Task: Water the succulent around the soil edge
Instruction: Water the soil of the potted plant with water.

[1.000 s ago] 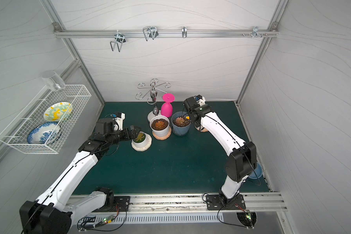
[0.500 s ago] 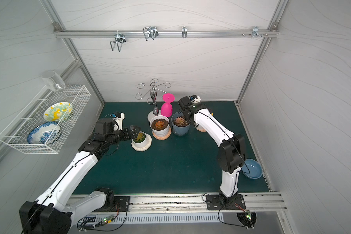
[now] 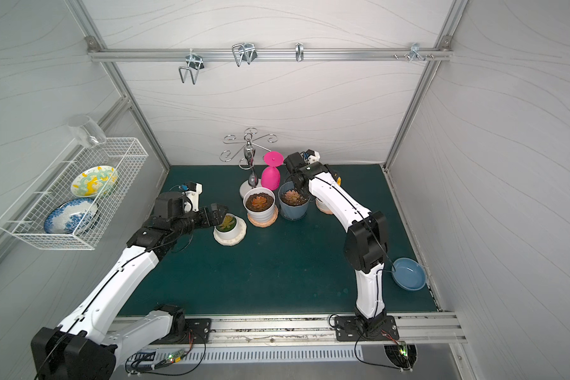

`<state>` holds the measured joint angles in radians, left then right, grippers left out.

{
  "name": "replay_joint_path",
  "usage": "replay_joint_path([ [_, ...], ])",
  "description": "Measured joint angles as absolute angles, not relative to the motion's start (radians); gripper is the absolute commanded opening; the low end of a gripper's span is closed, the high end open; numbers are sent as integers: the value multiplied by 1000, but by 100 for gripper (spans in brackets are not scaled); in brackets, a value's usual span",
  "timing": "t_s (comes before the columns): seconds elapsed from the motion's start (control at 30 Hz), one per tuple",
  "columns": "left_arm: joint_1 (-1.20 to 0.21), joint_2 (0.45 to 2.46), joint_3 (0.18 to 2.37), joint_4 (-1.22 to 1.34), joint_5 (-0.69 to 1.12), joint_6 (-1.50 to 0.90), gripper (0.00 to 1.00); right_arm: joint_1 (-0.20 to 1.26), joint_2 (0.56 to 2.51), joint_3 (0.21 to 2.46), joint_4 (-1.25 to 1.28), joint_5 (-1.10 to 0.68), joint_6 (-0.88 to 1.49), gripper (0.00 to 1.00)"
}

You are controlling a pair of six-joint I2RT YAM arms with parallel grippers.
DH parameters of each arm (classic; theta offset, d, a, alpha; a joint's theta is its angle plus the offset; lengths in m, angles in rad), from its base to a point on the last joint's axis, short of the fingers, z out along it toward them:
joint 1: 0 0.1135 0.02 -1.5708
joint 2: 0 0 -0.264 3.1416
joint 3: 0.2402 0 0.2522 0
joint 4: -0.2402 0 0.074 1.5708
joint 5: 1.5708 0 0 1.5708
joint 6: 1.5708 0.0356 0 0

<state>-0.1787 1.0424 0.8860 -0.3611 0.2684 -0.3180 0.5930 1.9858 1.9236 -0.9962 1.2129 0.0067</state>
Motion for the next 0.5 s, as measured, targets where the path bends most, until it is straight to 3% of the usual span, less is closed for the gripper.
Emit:
replay_joint_path([
  [0.5,-179,1038,886,-361,265,-318,100,643,2056,2025,-973,1212,-28,0],
])
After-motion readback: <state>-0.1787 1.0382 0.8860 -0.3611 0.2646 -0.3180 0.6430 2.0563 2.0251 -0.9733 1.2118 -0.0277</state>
